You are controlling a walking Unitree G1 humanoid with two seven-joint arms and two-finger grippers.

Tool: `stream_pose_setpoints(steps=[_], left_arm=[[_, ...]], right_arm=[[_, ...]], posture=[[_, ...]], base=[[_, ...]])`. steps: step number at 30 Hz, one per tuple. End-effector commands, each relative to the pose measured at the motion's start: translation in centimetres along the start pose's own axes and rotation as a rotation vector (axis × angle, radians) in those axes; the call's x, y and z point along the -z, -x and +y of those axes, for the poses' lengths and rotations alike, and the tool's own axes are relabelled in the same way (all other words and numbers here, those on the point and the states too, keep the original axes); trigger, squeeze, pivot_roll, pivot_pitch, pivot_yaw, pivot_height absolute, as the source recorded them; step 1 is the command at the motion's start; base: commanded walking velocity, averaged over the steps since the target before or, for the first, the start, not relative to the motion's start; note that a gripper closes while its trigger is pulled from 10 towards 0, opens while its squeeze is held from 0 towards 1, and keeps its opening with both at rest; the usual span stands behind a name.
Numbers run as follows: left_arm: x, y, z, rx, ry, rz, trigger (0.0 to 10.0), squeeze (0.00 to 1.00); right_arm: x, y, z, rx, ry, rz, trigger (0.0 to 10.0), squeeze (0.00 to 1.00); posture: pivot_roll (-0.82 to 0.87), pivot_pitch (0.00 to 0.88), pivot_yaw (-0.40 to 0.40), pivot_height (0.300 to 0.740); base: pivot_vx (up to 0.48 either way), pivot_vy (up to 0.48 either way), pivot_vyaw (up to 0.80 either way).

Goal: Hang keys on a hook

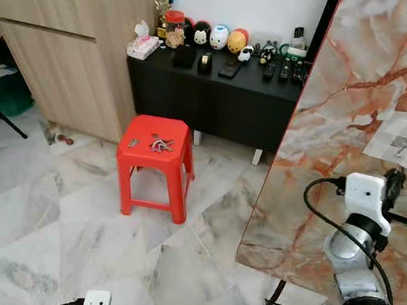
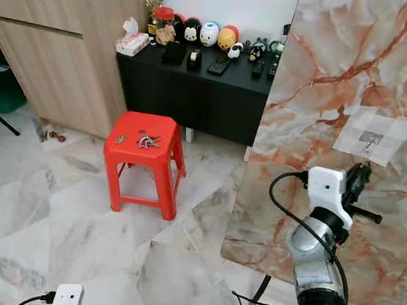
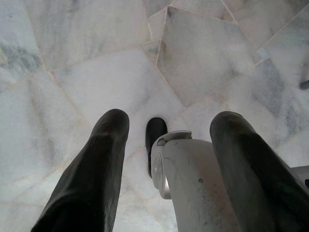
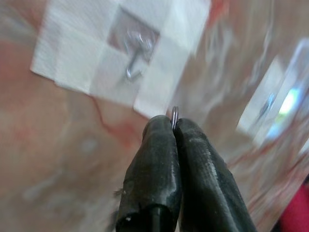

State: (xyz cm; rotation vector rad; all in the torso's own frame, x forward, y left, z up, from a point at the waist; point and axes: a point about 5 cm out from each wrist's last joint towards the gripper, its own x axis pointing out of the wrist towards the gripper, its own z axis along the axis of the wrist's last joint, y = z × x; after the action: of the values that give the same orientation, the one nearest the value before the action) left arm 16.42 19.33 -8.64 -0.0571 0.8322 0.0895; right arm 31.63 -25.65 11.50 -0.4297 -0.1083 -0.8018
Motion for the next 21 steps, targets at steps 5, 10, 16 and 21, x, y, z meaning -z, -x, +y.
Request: stream_pose_setpoints(steps=[5, 10, 16, 21], left_arm=[[0.3, 0.1, 0.2, -0.003, 0.002, 0.011, 10.0, 0.0], [0.2, 0.1, 0.2, -0.003, 0.003, 0.009, 10.0, 0.0], [0.4, 0.1, 0.2, 0.007, -0.005, 0.018, 10.0, 0.0], [0.5, 0.2, 0.0, 0.016, -0.032, 0.019, 10.0, 0.0]], right_arm=[[3.3, 2.5, 0.7, -0.055, -0.256, 0.284, 10.0, 0.0], [5.8, 4.7, 0.2, -0.103, -0.194, 0.326, 10.0, 0.0], [8.2, 6.7, 0.9, -0.239, -0.264, 0.48, 10.0, 0.0], [8.2, 7.3, 2.0, -0.316, -0.298, 0.504, 10.0, 0.0]], posture=[[0.09, 0.017, -0.021, 0.74], [0.08, 0.036, -0.019, 0.74], [0.08, 0.046, -0.016, 0.74], [0.09, 0.055, -0.018, 0.74]], base=[[0.0, 0.0, 0.0], [0.0, 0.0, 0.0], [0.0, 0.0, 0.0], [0.0, -0.113, 0.0]])
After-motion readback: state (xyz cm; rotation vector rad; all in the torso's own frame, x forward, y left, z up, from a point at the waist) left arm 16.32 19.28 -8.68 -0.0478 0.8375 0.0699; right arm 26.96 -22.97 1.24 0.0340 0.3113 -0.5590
